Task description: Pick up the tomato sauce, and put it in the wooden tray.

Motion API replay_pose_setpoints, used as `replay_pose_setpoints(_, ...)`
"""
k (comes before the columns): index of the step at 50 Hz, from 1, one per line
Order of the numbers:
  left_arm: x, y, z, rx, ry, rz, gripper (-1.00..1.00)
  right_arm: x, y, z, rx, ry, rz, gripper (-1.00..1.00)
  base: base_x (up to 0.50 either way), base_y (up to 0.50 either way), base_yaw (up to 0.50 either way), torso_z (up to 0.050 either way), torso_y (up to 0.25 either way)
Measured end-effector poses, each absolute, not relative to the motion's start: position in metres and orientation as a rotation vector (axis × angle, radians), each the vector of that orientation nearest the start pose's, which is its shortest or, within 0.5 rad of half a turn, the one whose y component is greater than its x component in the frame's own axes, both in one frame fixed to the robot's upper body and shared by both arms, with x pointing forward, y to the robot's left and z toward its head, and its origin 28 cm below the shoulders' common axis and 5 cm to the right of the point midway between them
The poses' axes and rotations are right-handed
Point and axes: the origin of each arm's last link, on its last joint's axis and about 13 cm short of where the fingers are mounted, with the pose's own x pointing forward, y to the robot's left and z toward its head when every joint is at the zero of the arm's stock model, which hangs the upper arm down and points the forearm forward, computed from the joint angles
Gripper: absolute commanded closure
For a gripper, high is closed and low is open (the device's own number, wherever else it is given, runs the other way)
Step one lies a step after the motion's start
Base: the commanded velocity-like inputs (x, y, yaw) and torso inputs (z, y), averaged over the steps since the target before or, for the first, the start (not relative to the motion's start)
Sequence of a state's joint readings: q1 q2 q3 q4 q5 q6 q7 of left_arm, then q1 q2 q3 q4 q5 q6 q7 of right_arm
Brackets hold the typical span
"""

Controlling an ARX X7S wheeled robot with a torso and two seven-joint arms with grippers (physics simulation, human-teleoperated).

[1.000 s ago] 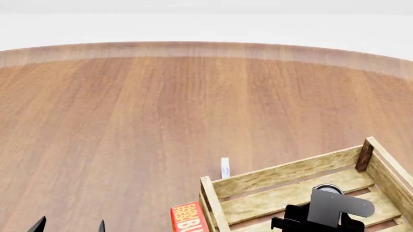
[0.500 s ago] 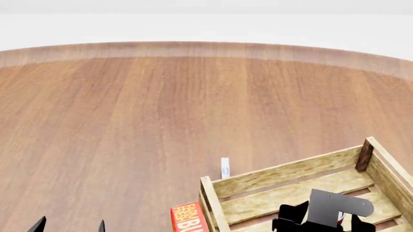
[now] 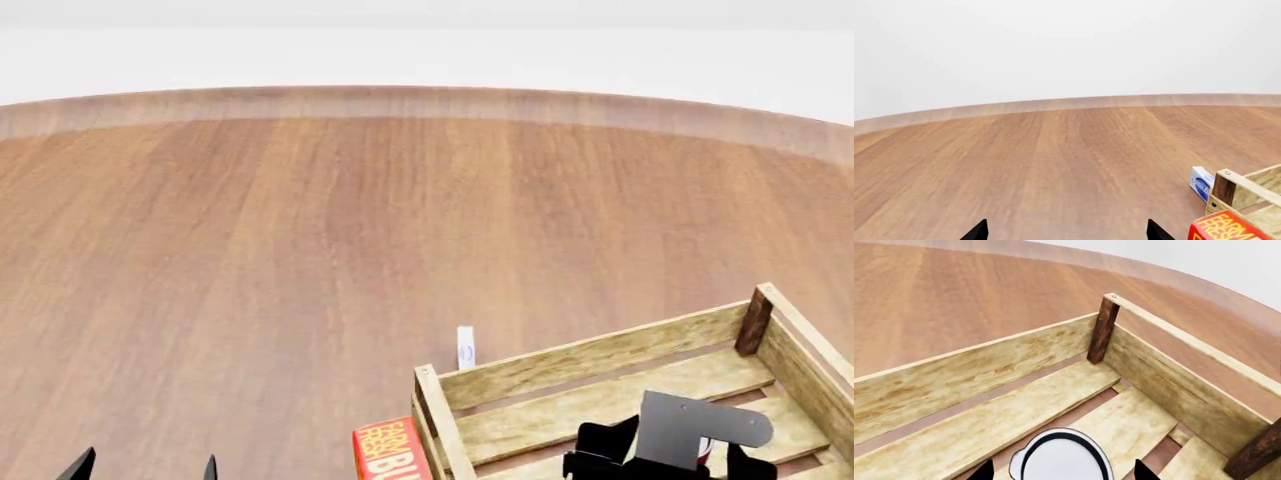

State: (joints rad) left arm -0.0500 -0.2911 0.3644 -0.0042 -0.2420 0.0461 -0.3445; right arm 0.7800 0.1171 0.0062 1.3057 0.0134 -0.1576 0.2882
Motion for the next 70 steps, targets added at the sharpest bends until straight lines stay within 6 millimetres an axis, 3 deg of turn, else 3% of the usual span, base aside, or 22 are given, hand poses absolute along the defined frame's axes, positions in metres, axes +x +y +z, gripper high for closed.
replay_pose_setpoints(17,0.209,0.205,0.014,0.05,-0.004,-0.006,-1.0,0.331,-0.149,-0.01,-0.113,0.303,-0.392,-1.0,0.0,0.0,0.0,0.0,0.0)
replay_pose_setpoints(42,0.209,0.205,0.014,0.05,-0.004,-0.006,-1.0,0.328,-0.146,0.003,-0.07,-0.022,-0.338,-1.0,0.0,0.0,0.0,0.0,0.0)
replay_pose_setpoints(54,0.209,0.205,0.014,0.05,-0.004,-0.006,-1.0,0.313,-0.144,0.025,-0.057,-0.2,-0.313,-1.0,0.0,0.0,0.0,0.0,0.0)
replay_pose_setpoints(70,0.209,0.205,0.014,0.05,-0.004,-0.006,-1.0,0.272,-0.133,0.067,-0.007,-0.333,-0.206,-1.0,0.0,0.0,0.0,0.0,0.0)
